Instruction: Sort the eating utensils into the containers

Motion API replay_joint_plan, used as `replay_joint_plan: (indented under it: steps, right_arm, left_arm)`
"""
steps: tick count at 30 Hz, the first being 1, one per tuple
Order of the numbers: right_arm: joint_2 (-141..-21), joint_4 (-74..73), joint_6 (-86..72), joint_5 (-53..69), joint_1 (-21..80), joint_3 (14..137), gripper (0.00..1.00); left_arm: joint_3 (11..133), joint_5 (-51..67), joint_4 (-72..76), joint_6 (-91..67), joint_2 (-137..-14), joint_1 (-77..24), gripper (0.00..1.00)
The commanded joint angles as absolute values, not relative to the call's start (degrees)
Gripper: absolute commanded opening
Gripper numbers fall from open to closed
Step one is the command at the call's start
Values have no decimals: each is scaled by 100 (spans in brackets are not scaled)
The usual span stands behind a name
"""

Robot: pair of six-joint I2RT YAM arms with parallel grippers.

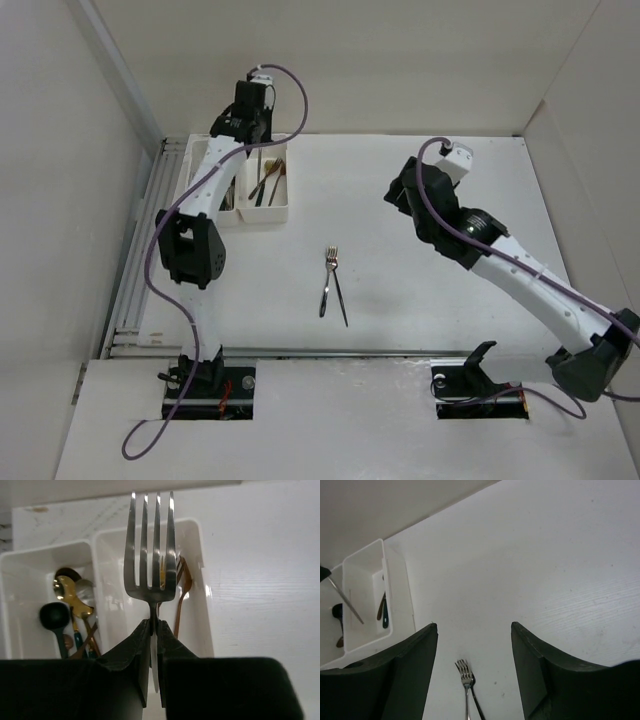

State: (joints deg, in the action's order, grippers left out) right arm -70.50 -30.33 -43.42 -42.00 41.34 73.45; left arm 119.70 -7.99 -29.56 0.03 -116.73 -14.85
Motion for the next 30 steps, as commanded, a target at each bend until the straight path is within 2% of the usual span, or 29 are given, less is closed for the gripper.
replay_joint_plan:
  steps: [1,4,5,6,7,10,12,18,25,26,30]
  right_arm:
    - [-7347,-2891,-3973,-4254,4184,7725,66]
    - [-7628,-2953,-3973,-4254,4184,7874,66]
    - [-7707,-3005,-3973,-4254,4184,7936,67]
    - [-7708,-3058,-3912,-4254,4184,7937,67]
    - [-7708,-3059,-3911,-4254,4184,7989,68]
    - [-7761,-3120,-3753,-4254,4184,8112,68]
    - [-7604,-3182,-3753,-4202,4184,8112,70]
    - [-6848,-3050,-3806,-3921,4236,7491,70]
    - [-5907,-3005,-4279,-3516,4289,6646,68]
    - [-5793,-3162,-4359,-3516,4341,6592,68]
    - [-5529,-3471,-4754,-3463,4403,6302,67]
  left_arm:
    - [11971,-572,-2619,123,-11926,-1495,0]
    - [12023,-290,-2566,123,-12234,-1363,12]
    - [12023,-290,-2627,123,-12287,-1362,19]
    - [12023,-290,-2724,123,-12287,-1362,45]
    - [12023,-290,-2786,123,-12287,-1301,56]
    - [12023,-596,-2961,-70,-12051,-1249,79]
    - [12023,-1017,-2962,-123,-11648,-1248,89]
    - [11305,-1310,-2962,333,-10277,-2020,89]
    - [8801,-28,-4024,387,-9220,-3541,86]
    - [8215,95,-4086,387,-9141,-3672,85]
    - [7156,255,-3921,439,-8815,-4332,85]
